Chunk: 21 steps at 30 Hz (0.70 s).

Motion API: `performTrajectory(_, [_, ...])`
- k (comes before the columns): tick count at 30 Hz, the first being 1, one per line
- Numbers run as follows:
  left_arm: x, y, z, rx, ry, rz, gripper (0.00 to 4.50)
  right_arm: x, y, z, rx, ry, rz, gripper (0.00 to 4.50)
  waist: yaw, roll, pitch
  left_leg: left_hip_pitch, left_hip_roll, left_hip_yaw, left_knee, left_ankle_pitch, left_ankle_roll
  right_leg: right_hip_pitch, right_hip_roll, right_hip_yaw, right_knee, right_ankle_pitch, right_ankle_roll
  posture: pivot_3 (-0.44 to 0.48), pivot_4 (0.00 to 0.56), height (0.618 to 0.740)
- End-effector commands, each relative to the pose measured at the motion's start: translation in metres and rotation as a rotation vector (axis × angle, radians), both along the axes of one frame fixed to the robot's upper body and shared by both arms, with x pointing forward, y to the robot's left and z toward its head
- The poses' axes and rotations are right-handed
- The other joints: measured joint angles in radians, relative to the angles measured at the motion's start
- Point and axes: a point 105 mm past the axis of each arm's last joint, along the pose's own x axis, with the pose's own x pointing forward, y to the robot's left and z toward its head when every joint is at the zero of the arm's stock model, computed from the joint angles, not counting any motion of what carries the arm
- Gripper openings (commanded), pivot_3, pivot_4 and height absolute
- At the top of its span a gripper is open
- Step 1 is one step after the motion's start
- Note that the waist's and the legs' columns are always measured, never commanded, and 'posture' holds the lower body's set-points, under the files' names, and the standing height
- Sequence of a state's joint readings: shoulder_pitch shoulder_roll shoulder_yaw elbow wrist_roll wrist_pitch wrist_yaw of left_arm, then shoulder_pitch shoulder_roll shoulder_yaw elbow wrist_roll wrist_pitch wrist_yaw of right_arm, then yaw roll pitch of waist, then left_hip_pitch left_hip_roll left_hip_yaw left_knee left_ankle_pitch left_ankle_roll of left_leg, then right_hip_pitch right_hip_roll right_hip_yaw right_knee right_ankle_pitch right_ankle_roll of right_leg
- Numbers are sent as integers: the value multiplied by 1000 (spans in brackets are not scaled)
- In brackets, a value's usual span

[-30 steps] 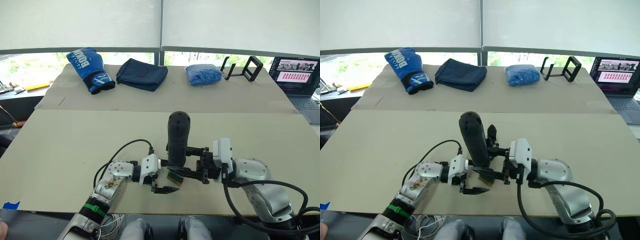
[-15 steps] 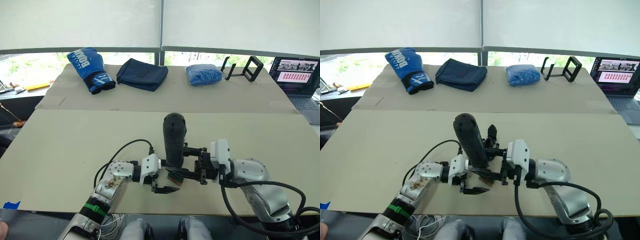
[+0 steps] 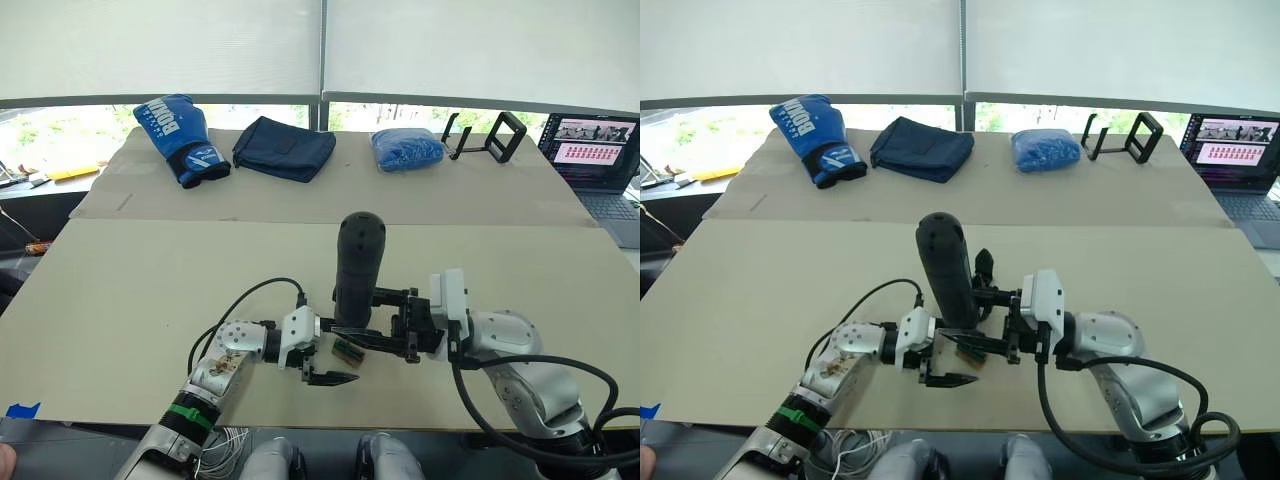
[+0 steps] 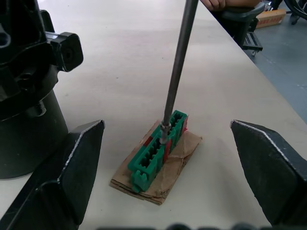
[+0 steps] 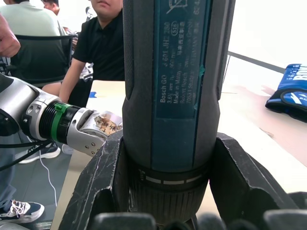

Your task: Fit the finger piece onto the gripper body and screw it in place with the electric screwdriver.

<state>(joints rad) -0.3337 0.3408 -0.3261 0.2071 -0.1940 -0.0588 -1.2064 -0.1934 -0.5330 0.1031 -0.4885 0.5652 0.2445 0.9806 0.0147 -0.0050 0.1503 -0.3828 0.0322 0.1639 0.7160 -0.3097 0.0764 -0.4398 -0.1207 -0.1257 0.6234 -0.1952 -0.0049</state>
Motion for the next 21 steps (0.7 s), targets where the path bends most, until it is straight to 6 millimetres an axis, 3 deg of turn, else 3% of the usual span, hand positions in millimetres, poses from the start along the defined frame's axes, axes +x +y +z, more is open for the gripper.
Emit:
performTrajectory(1, [2, 6, 0, -13, 23, 23, 4438, -7, 0, 24, 45, -84, 31, 1907, -2, 0, 0, 0, 0, 0, 0, 0, 0, 0, 0, 0, 0, 0, 0, 0, 150, 740])
performTrajectory(8, [3, 16, 27, -146, -32, 34, 4438, -12, -4, 43, 71, -90, 65, 1907, -4, 0, 1, -2, 0, 0, 0, 0, 0, -2, 0, 0, 0, 0, 0, 0, 150, 740])
performTrajectory(21, [-12, 43, 58, -200, -49, -4, 4438, -13, -12, 76, 97, -106, 88, 1907, -3, 0, 1, -3, 0, 0, 0, 0, 0, -3, 0, -1, 0, 0, 0, 0, 150, 740])
